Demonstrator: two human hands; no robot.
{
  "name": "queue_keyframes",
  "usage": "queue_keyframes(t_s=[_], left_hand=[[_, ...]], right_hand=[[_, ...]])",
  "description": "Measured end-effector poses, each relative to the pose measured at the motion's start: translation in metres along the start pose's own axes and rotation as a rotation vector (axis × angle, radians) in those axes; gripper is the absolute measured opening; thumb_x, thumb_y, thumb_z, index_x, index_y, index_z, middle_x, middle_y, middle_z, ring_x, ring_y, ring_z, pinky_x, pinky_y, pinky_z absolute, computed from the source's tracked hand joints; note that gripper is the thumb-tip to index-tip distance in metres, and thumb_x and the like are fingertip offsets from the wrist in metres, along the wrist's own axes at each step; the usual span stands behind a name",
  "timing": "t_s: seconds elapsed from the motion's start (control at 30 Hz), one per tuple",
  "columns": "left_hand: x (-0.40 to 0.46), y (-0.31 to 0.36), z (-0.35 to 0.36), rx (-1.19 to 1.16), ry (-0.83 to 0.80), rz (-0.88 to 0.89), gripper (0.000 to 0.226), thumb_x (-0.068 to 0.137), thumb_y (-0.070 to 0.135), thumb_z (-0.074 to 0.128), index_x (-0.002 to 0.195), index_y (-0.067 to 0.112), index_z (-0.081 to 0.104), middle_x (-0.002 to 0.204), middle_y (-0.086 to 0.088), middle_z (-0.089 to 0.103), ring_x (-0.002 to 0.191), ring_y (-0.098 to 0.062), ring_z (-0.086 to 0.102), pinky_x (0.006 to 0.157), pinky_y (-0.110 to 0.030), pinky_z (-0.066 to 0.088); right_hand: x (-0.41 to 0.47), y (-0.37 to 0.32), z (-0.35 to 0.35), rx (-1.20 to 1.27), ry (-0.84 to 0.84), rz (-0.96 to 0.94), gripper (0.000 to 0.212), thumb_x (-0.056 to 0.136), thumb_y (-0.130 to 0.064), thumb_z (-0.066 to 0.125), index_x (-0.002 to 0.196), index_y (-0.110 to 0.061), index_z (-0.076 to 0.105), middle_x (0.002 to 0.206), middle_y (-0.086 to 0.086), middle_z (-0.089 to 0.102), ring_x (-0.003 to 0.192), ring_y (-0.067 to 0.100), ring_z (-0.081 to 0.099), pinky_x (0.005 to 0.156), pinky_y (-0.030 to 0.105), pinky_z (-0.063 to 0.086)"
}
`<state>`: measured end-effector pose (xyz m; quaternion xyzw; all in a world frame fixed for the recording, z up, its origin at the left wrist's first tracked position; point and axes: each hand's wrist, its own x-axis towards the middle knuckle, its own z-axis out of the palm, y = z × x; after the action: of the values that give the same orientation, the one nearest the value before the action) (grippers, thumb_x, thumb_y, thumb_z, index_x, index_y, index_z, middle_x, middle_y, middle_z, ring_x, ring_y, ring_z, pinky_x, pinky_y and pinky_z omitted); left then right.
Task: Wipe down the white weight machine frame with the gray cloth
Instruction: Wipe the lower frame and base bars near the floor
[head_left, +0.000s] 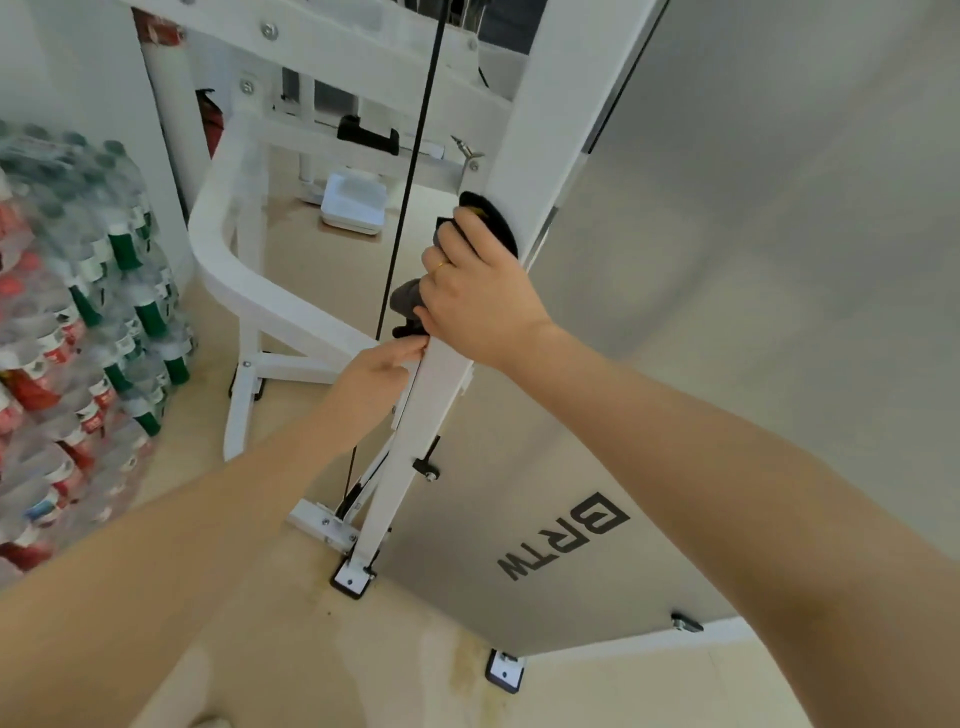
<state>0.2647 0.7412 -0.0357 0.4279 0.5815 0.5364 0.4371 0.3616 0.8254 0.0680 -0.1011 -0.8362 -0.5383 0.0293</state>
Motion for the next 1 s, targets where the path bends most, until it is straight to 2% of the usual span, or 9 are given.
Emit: queue_keyframes(t_s=[0.1,0.33,0.47,0.57,0.63,0.7,0.77,0.93,1.0], left_hand=[[-0.008,-0.015,0.011,0.081,0.101,0.044,0.057,0.082,-0.013,0.03,0.117,0.026,0.05,0.109,0.012,0.05,0.092,0.008,0.046,0.068,0.008,0.03],[-0.007,-0.02,0.008,0.063,0.096,0.051,0.059,0.086,-0.012,0.03,0.13,0.022,0.047,0.128,0.009,0.047,0.108,-0.005,0.045,0.071,0.007,0.032],[-0.003,-0.012,-0.001,0.12,0.066,0.03,0.05,0.089,-0.009,0.035,0.131,0.015,0.051,0.129,-0.003,0.053,0.103,-0.011,0.051,0.086,-0.005,0.034],[-0.002,-0.009,-0.008,0.171,0.022,0.008,0.051,0.09,-0.006,0.034,0.132,0.019,0.05,0.114,-0.006,0.06,0.079,-0.006,0.054,0.068,-0.002,0.04],[-0.003,-0.013,-0.011,0.208,-0.036,0.022,0.052,0.091,-0.005,0.033,0.133,0.023,0.048,0.115,-0.002,0.059,0.08,0.0,0.057,0.07,-0.001,0.038],[-0.006,-0.022,-0.013,0.218,-0.046,0.05,0.052,0.09,-0.004,0.034,0.127,0.027,0.052,0.111,-0.005,0.062,0.09,-0.013,0.06,0.074,-0.002,0.037],[-0.008,-0.033,-0.019,0.185,0.007,0.062,0.049,0.089,-0.003,0.036,0.111,0.034,0.059,0.097,-0.011,0.065,0.079,-0.026,0.055,0.065,-0.007,0.038],[-0.011,-0.045,-0.038,0.208,0.129,0.069,0.038,0.092,-0.003,0.038,0.115,0.019,0.061,0.072,-0.001,0.054,0.058,0.0,0.046,0.054,-0.003,0.036],[-0.006,-0.04,-0.045,0.31,0.127,0.124,0.044,0.091,-0.007,0.037,0.127,0.012,0.054,0.094,0.002,0.056,0.079,0.005,0.051,0.073,0.003,0.032]], right_hand=[[-0.005,-0.03,0.009,0.007,-0.079,-0.098,0.031,0.09,-0.045,0.046,0.091,-0.028,0.072,0.093,-0.01,0.065,0.104,0.019,0.057,0.108,0.036,0.032],[0.0,0.003,-0.003,0.096,0.073,0.046,0.02,0.08,-0.033,0.061,0.067,-0.022,0.071,0.083,-0.006,0.062,0.089,0.019,0.061,0.099,0.032,0.043],[0.0,0.012,-0.01,0.108,0.179,0.143,0.019,0.082,-0.019,0.053,0.082,-0.021,0.072,0.077,-0.004,0.063,0.09,0.022,0.063,0.1,0.036,0.044],[-0.006,-0.006,-0.007,0.064,0.081,0.079,0.038,0.083,-0.014,0.039,0.111,-0.026,0.062,0.084,-0.006,0.066,0.099,0.026,0.061,0.103,0.038,0.039],[-0.008,-0.022,-0.004,0.031,-0.03,-0.006,0.034,0.085,-0.019,0.039,0.109,-0.026,0.061,0.092,-0.008,0.066,0.108,0.026,0.057,0.106,0.038,0.036],[-0.005,-0.037,-0.001,0.017,-0.126,-0.062,0.029,0.088,-0.025,0.04,0.106,-0.024,0.062,0.098,-0.008,0.065,0.116,0.027,0.051,0.108,0.039,0.031],[-0.001,-0.051,0.001,0.031,-0.235,-0.108,0.032,0.092,-0.026,0.035,0.109,-0.02,0.061,0.104,-0.005,0.063,0.121,0.029,0.046,0.109,0.04,0.026],[0.004,-0.051,0.003,0.063,-0.234,-0.122,0.026,0.09,-0.024,0.042,0.097,-0.022,0.067,0.095,-0.005,0.067,0.111,0.027,0.053,0.108,0.038,0.032],[0.005,-0.039,0.003,0.1,-0.118,-0.033,0.018,0.083,-0.023,0.053,0.078,-0.023,0.07,0.078,-0.005,0.067,0.099,0.025,0.06,0.105,0.036,0.038]])
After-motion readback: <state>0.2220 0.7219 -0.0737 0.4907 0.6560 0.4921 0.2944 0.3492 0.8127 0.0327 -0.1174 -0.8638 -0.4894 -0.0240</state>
